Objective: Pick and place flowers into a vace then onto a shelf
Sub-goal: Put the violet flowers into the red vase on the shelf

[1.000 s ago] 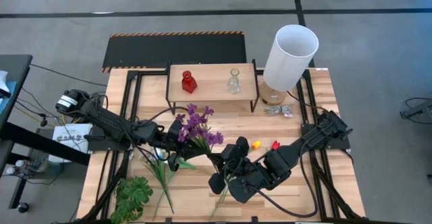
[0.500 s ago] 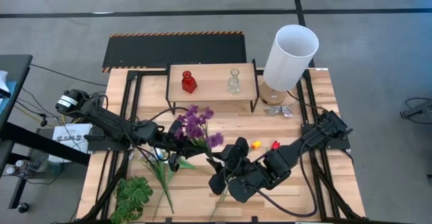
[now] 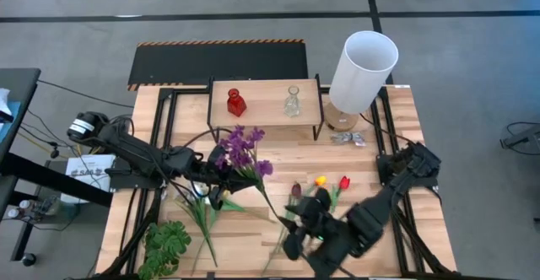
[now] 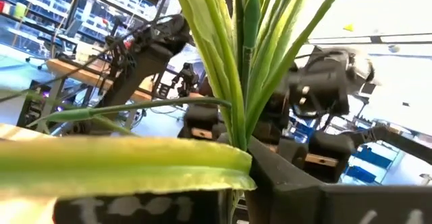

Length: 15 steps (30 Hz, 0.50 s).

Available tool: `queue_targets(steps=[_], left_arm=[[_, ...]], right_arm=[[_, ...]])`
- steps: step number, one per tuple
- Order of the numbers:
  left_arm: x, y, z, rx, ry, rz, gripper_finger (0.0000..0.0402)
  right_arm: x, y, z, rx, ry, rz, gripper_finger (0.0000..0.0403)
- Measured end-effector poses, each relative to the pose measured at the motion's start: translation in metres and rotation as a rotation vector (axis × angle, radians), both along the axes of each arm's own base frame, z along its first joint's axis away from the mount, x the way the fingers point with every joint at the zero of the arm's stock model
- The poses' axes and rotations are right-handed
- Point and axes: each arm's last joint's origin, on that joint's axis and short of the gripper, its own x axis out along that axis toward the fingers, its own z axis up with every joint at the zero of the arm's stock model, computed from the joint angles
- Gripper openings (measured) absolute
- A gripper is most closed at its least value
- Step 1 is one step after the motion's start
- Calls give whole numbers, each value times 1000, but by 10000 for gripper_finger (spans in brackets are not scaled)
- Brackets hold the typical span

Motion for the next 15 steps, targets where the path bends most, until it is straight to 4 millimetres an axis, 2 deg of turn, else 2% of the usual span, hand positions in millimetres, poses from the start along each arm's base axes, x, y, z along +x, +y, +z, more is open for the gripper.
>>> queue_targets(steps=[4, 8, 12, 15], left_arm=[[-6, 11, 8, 6, 8, 22, 2], [-14, 29, 14, 18, 53, 79, 2], [-28, 55, 21, 32, 136, 168, 1], [-39, 76, 36, 55, 232, 269, 1]], right_arm=[[-27, 14, -7, 33, 59, -28, 147], [-51, 18, -16, 33, 170, -74, 133], [-61, 15, -23, 10, 277, -91, 117], [-64, 15, -26, -51, 316, -53, 108]])
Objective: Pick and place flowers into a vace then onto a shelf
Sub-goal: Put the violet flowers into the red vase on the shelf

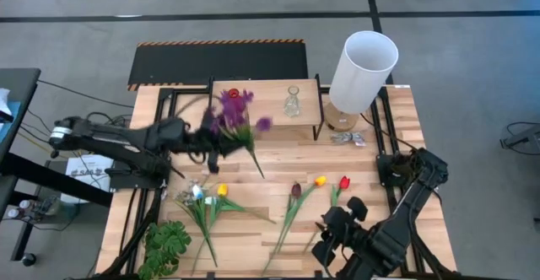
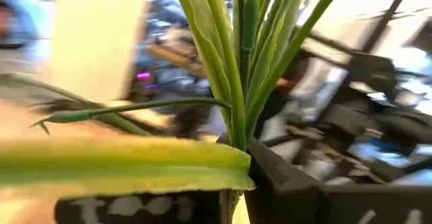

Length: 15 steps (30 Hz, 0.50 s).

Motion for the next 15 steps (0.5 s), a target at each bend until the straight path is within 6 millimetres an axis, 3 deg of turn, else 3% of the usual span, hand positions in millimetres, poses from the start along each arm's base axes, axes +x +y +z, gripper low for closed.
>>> queue_targets(steps=[8, 15], left_arm=[[-26, 45, 73, 150, 100, 270, 1], [-47, 73, 95, 172, 162, 488, 0]], right_arm=[[-2, 0, -17, -79, 130, 110, 89], [2, 7, -49, -56, 162, 209, 53]])
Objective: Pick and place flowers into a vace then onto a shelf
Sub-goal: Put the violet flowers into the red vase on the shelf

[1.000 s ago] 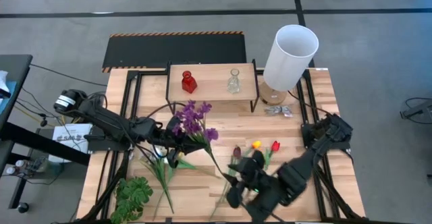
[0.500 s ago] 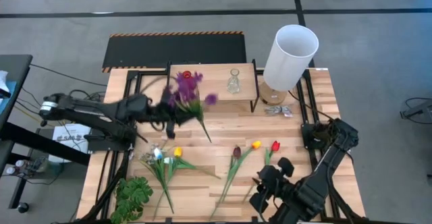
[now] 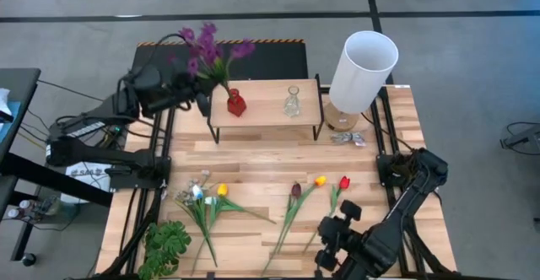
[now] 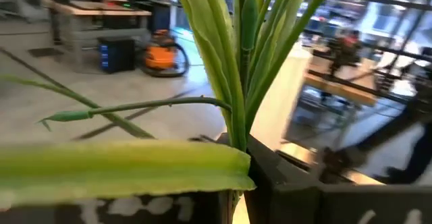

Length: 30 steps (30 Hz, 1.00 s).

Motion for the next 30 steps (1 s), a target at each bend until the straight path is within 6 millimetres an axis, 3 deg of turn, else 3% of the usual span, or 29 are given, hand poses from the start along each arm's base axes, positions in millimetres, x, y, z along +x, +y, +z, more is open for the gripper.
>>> queue_targets(steps=[4, 7, 14, 18, 22, 26, 30], left_arm=[[-3, 7, 1, 15, 3, 18, 0], [-3, 11, 0, 15, 10, 31, 0], [-4, 16, -2, 36, 35, 13, 0], [-6, 19, -4, 47, 72, 31, 0], [-8, 24, -5, 51, 90, 27, 0], [-11, 30, -5, 50, 83, 10, 0], [-15, 35, -5, 47, 82, 17, 0]], right_arm=[[11, 8, -20, 80, 27, 143, 13], [27, 3, -31, 133, 63, 265, 6], [82, -45, -29, 129, 60, 425, 2], [127, -73, -12, 270, -157, 596, 1], [154, -103, 15, 370, -387, 717, 1], [150, -135, 43, 319, -456, 711, 1], [126, -158, 82, 196, -509, 670, 0]])
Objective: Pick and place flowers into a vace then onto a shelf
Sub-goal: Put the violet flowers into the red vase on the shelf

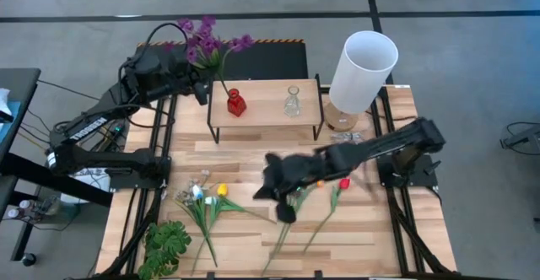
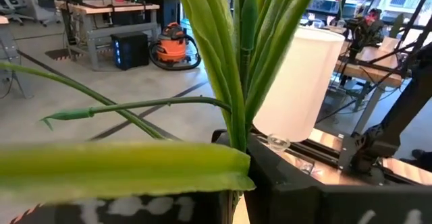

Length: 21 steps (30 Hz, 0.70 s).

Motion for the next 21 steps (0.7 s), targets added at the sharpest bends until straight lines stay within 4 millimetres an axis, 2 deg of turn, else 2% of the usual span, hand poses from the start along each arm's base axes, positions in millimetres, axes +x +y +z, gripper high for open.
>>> queue_targets(steps=[5, 8, 11, 14, 17, 21], left_arm=[[-2, 3, 0, 0, -4, 2, 0], [-2, 4, 0, 1, -5, 5, 0], [-2, 4, 1, 2, -7, 5, 0], [-2, 4, 1, 2, -7, 5, 0], [1, 6, -2, -8, 8, 5, 0], [11, 12, -9, -28, 39, 0, 0]], right_arm=[[-59, -15, 42, -187, -8, -218, 0], [-98, -15, 53, -223, -43, -333, 0], [-135, -11, 43, -182, -77, -408, 0], [-162, -7, 20, -93, -119, -452, 0], [-179, -6, 0, 19, -172, -475, 0], [-190, -6, -21, 95, -192, -505, 0]])
